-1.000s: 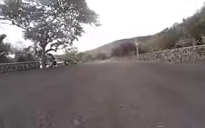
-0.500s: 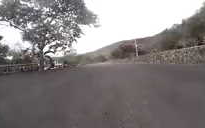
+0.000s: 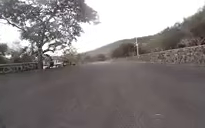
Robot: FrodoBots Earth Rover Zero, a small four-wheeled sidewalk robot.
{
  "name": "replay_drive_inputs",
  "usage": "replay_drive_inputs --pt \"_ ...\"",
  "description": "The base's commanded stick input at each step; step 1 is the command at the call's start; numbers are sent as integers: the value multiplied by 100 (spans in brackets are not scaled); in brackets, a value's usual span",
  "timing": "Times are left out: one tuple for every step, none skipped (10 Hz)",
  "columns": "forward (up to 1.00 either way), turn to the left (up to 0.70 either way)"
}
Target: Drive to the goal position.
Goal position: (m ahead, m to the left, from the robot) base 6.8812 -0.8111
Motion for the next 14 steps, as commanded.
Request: replay_drive_inputs --pt "70 0" --pt "70 0" --pt "70 0" --pt "70 0" --pt "70 0" --pt "70 0" --pt "70 0" --pt "70 0" --pt "70 0" --pt "70 0" --pt "70 0" --pt "70 0" --pt "70 0" --pt "70 0"
